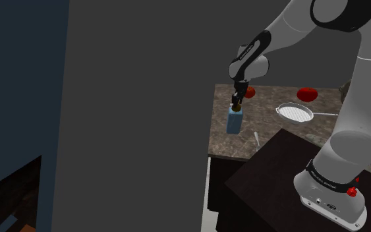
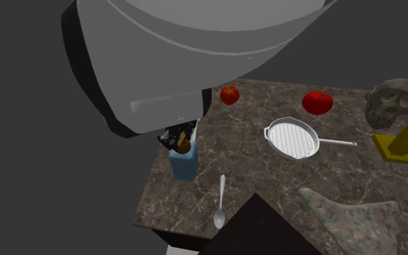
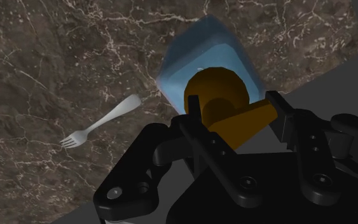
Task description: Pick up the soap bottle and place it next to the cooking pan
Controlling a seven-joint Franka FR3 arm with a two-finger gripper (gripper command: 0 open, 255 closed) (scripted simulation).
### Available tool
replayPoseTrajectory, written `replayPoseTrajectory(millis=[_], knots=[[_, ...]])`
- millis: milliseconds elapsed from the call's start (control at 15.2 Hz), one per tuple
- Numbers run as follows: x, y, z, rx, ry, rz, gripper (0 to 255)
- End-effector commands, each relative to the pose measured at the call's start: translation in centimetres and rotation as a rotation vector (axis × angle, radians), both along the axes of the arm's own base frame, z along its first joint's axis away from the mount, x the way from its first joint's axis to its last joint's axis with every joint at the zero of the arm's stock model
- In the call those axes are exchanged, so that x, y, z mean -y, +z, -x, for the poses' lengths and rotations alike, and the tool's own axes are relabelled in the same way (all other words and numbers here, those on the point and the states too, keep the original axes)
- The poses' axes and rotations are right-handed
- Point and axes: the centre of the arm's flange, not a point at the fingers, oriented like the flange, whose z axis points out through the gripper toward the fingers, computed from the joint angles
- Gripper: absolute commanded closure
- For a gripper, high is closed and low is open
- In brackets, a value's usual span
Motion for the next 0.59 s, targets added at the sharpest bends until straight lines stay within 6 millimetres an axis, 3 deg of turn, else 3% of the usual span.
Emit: replayPoseTrajectory(millis=[0,528], knots=[[0.0,0.5,0.0,-0.002,0.0,0.0,255],[0.0,4.7,0.0,-0.002,0.0,0.0,255]])
